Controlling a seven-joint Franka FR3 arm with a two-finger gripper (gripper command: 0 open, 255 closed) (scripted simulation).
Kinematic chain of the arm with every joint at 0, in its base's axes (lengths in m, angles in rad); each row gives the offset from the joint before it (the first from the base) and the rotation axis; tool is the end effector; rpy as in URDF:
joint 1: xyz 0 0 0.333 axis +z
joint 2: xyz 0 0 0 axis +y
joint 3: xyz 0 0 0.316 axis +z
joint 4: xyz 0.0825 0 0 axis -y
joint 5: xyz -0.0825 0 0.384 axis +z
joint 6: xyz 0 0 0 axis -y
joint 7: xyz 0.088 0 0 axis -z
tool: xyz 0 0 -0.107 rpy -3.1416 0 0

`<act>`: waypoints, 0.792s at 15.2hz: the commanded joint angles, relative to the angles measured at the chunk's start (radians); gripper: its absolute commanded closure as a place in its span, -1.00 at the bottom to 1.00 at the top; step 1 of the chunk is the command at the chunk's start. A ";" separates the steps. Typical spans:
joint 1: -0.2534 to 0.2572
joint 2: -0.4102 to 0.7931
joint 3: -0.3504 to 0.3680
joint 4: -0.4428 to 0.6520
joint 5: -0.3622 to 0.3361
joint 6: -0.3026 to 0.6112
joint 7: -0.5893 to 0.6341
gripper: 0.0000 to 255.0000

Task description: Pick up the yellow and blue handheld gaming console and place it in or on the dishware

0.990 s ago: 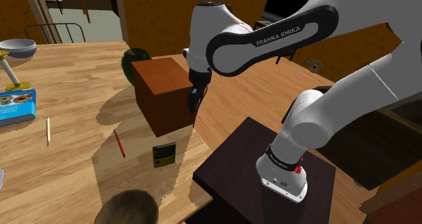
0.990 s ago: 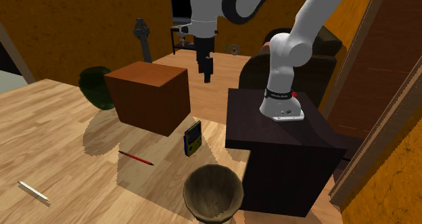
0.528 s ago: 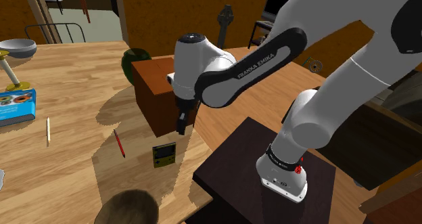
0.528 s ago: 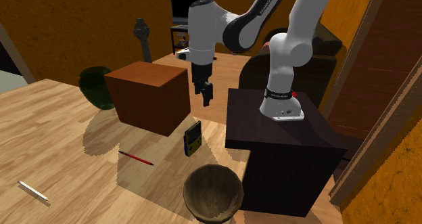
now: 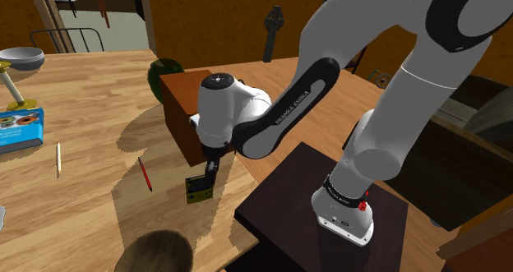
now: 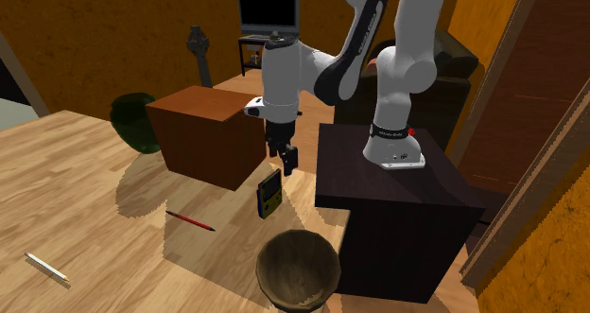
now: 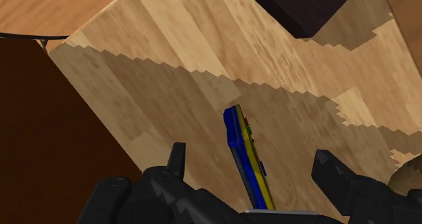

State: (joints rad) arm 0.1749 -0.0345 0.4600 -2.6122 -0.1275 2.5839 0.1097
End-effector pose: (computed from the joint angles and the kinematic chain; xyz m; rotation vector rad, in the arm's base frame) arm 0.3494 0.2588 0.2631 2.9124 0.9541 0.0488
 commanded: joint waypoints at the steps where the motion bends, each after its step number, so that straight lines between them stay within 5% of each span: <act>1: -0.005 0.033 -0.001 -0.002 -0.035 0.030 0.026 -1.00; 4: -0.010 0.092 -0.011 -0.002 -0.107 0.079 0.077 -1.00; 12: -0.009 0.092 -0.012 -0.001 -0.107 0.079 0.076 -1.00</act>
State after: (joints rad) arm 0.1657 0.0575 0.4480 -2.6136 -0.2341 2.6631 0.1861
